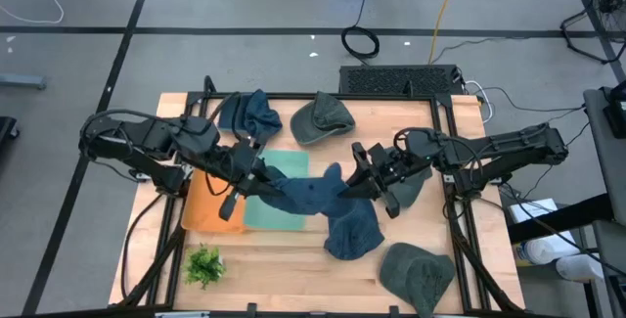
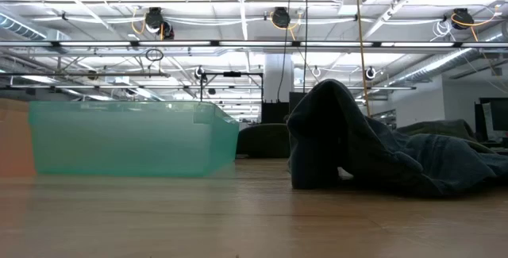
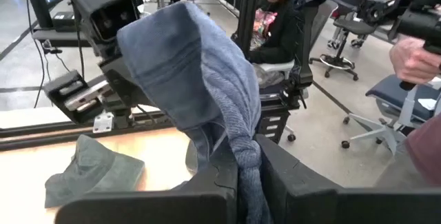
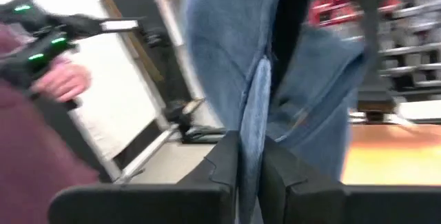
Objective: Pick & Place hat
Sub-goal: Put the top right blue cap into the orange bin
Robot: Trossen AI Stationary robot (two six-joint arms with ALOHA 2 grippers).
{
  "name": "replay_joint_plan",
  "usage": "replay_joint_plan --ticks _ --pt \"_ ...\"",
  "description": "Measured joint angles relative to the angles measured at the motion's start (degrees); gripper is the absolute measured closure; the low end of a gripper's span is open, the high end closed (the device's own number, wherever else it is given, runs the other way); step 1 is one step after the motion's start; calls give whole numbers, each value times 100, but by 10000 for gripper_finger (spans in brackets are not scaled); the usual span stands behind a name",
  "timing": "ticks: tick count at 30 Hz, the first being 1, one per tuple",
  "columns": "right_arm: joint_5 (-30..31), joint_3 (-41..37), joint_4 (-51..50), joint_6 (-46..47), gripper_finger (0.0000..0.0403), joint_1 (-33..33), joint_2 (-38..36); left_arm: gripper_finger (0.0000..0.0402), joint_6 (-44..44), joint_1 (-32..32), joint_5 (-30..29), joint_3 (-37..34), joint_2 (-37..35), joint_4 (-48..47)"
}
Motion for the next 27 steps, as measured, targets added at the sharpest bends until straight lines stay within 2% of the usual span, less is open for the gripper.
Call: replay_joint_plan --ticks 11,13,16,24,27 --pt "126 0 -178 -194 258 -41 -725 378 -450 444 -35 2 -620 -1288" --pt "315 2 -166 -165 246 -68 -920 378 -556 544 20 2 -725 -1524" --pt "593 2 -170 -197 235 -112 -1166 378 -700 708 207 2 -839 -1863" --pt "591 2 -173 -500 231 -336 -1518 378 -865 1110 948 4 -919 -2798" --pt "585 2 -184 -500 230 -373 -1513 378 -976 1188 1039 2 -914 -3147"
